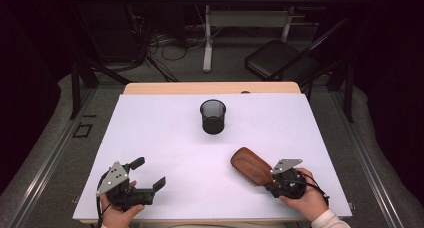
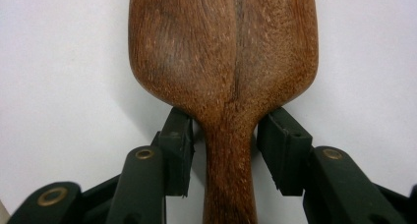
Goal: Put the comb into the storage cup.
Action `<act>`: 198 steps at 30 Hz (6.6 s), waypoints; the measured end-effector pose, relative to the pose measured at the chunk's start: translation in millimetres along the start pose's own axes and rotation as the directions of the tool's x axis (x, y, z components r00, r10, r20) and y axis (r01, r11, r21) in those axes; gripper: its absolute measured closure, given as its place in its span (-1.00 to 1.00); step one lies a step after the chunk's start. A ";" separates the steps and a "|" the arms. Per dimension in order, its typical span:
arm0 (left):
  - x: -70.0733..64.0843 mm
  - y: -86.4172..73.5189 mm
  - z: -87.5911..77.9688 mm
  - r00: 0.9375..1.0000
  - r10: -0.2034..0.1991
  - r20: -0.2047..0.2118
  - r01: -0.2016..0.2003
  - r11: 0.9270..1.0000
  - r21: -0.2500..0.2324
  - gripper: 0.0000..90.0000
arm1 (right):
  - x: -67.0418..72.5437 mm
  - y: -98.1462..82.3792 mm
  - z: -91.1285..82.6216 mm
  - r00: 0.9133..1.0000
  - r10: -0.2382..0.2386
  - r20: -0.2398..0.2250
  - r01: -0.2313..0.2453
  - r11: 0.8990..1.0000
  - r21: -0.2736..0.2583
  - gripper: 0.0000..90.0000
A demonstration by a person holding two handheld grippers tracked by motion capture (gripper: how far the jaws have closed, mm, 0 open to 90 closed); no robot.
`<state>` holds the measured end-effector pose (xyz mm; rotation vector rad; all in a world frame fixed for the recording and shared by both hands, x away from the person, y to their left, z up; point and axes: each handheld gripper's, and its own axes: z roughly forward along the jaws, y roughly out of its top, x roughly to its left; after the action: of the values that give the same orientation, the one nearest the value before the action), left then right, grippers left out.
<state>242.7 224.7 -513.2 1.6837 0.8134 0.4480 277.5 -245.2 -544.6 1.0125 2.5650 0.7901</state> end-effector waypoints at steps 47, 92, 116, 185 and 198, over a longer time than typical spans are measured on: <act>0.5 0.0 -0.2 1.000 -0.005 -0.005 0.005 1.000 -0.004 -0.97 | 2.5 -5.0 -1.3 1.000 -0.020 0.011 0.020 0.999 -0.033 0.59; 0.8 -0.1 -0.2 1.000 0.000 -0.007 0.000 1.000 0.001 -0.97 | 6.9 2.8 -15.2 0.998 0.024 0.054 -0.013 0.980 -0.200 0.60; 1.4 -0.4 0.5 1.000 0.001 -0.007 -0.001 1.000 0.001 -0.97 | 5.0 25.7 -26.5 0.997 0.040 0.063 -0.019 0.952 -0.305 0.60; 2.9 -0.8 1.9 1.000 0.003 -0.002 -0.003 1.000 -0.001 -0.96 | 0.5 117.8 -35.9 0.996 0.050 0.070 -0.003 0.833 -0.553 0.60; 3.5 -0.7 2.3 1.000 0.001 0.003 -0.001 1.000 0.000 -0.96 | 1.5 129.2 -28.1 0.996 0.043 0.078 0.010 0.820 -0.573 0.60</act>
<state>246.5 225.8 -514.9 1.6840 0.8101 0.4458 334.8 -176.8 -447.1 0.8402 2.0286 1.3788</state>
